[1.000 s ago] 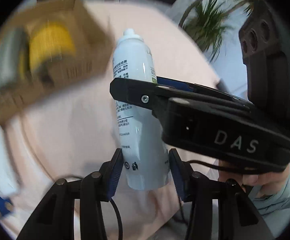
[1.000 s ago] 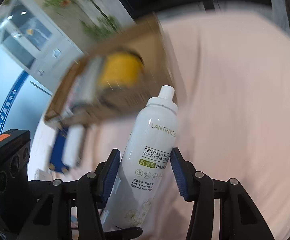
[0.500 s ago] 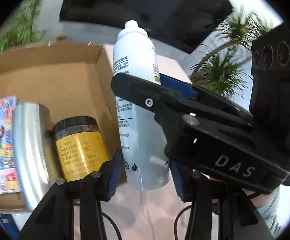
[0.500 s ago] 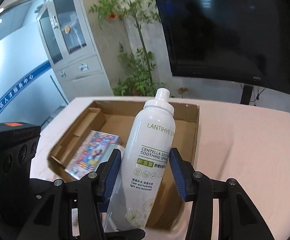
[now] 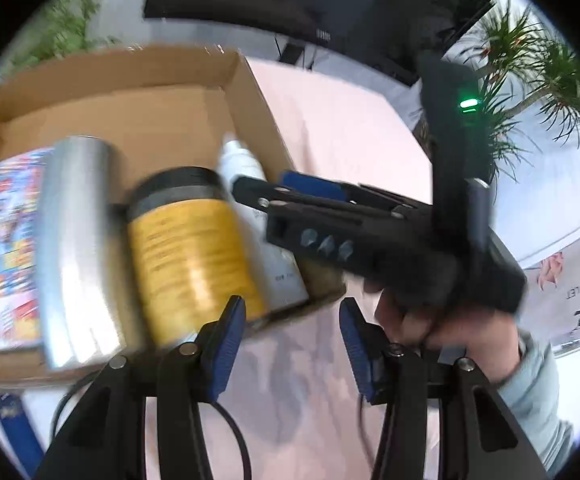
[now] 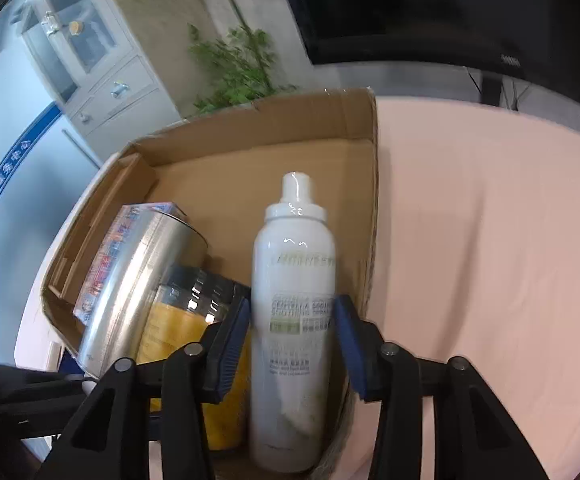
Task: Organize rigid objects
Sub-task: 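Lower the white spray bottle upright into the box beside the jar and release, then grasp the pastel Rubik's cube with both grippers and lift it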
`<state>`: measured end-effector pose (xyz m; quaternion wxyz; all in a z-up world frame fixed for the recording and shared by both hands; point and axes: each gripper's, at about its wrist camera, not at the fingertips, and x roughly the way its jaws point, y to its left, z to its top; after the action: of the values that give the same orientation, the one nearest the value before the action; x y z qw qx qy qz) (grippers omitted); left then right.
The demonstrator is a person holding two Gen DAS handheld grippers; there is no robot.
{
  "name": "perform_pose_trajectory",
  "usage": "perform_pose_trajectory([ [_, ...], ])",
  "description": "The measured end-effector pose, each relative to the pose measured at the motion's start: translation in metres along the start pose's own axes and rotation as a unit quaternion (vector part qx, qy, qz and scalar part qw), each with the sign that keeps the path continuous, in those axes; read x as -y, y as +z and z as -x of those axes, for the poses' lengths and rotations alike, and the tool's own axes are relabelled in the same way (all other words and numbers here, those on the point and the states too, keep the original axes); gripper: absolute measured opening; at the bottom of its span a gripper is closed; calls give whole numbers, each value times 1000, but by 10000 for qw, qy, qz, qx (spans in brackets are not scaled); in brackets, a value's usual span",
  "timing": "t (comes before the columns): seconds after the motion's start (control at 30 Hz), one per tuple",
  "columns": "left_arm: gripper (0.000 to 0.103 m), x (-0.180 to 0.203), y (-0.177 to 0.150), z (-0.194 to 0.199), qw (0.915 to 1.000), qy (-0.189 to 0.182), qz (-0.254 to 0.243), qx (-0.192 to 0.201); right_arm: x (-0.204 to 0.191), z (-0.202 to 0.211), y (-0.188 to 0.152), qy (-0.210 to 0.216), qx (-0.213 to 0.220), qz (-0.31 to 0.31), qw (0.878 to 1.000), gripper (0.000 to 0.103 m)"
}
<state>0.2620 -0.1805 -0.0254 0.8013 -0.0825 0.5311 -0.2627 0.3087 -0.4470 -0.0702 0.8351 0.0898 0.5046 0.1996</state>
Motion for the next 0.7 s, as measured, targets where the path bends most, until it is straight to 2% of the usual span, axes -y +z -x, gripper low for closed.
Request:
perform_pose_trajectory([
  [0.03,48,-4,-10,22,9996,147,-67,233,0,2,-2,28,-36,-80,10000,67],
  [0.07,48,-8,-21,46,9984,295,-119,475,-3,8,-5,67,18,-109,9999,72],
  [0.1,50,-13,-25,68,9966,450,-151,667,-9,18,-10,-28,100,-75,9999,89],
  [0.13,56,-21,-29,90,9938,658,-168,875,-17,32,-16,-285,231,-18,9993,102],
  [0.17,61,-28,-42,124,9886,941,-155,1169,-26,47,-24,-532,449,76,9975,103],
  [0.2,75,-34,-44,143,9842,1118,-130,1365,-37,62,-36,-710,639,197,9952,103],
  [0.23,85,-40,-56,174,9756,1431,-92,1661,-49,75,-47,-774,750,302,9937,103],
  [0.27,85,-46,-63,191,9686,1660,-87,1851,-58,88,-60,-820,878,385,9920,103],
  [0.3,85,-49,-75,215,9565,2034,-110,2089,-72,104,-80,-857,1041,523,9895,103],
  [0.37,87,-54,-100,242,9389,2601,-178,2245,-96,128,-114,-735,1282,793,9858,103],
  [0.4,87,-59,-117,250,9363,2741,-209,2185,-107,136,-129,-612,1338,934,9847,103],
  [0.43,87,-63,-132,253,9401,2680,-203,2098,-118,142,-148,-421,1329,1114,9840,103],
  [0.47,87,-67,-147,249,9488,2474,-169,1954,-129,146,-169,-183,1250,1317,9832,103],
  [0.5,87,-73,-168,238,9640,2068,-107,1670,-141,149,-192,99,1128,1514,9820,103],
  [0.53,87,-77,-185,227,9734,1766,-61,1461,-150,152,-211,331,1035,1649,9803,103],
  [0.6,86,-79,-215,201,9865,1222,8,1093,-171,156,-259,759,769,1889,9760,103],
  [0.63,86,-77,-229,184,9918,864,65,935,-178,156,-278,810,653,1909,9761,103],
  [0.7,84,-76,-250,160,9965,196,247,773,-190,154,-309,890,396,1784,9791,102],
])
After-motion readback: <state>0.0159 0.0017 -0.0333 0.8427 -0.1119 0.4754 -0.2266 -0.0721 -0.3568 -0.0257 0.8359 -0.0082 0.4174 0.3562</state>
